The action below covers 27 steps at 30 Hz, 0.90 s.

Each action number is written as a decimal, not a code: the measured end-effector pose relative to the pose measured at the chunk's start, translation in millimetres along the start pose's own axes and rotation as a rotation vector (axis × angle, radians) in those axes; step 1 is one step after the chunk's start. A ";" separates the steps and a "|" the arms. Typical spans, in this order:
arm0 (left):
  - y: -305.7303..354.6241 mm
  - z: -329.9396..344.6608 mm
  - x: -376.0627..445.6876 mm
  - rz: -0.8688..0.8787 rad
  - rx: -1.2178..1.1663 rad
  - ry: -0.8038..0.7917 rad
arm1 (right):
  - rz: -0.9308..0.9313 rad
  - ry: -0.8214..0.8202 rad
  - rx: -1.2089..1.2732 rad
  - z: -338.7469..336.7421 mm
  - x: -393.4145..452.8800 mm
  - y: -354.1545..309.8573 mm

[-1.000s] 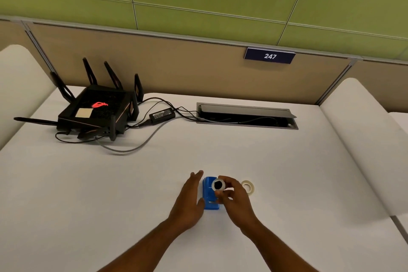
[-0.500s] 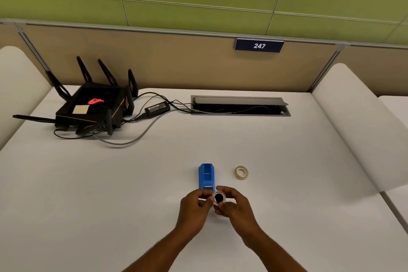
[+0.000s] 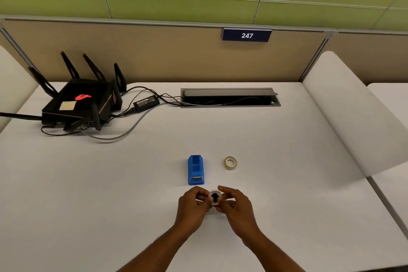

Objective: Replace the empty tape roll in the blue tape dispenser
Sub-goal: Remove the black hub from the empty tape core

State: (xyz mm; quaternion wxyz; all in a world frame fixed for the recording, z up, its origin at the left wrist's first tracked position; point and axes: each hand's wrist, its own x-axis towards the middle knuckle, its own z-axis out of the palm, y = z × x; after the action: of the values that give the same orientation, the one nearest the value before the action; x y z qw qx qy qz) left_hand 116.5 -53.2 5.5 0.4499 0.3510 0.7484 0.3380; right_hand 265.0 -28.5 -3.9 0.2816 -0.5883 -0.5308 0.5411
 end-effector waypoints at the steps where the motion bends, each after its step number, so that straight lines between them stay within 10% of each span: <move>1: -0.1 1.5 0.4 -0.003 0.001 0.001 | 0.012 0.032 -0.010 -0.4 0.5 1.5; 27: -6.9 20.8 7.2 -0.044 0.154 -0.002 | 0.064 0.082 -0.218 -10.5 8.2 12.8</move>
State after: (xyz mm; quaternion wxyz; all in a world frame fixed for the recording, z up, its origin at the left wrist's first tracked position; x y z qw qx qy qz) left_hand 131.4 -46.8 -10.9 0.4295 0.3681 0.7794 0.2693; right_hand 277.7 -21.9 -15.6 0.2202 -0.6536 -0.5556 0.4644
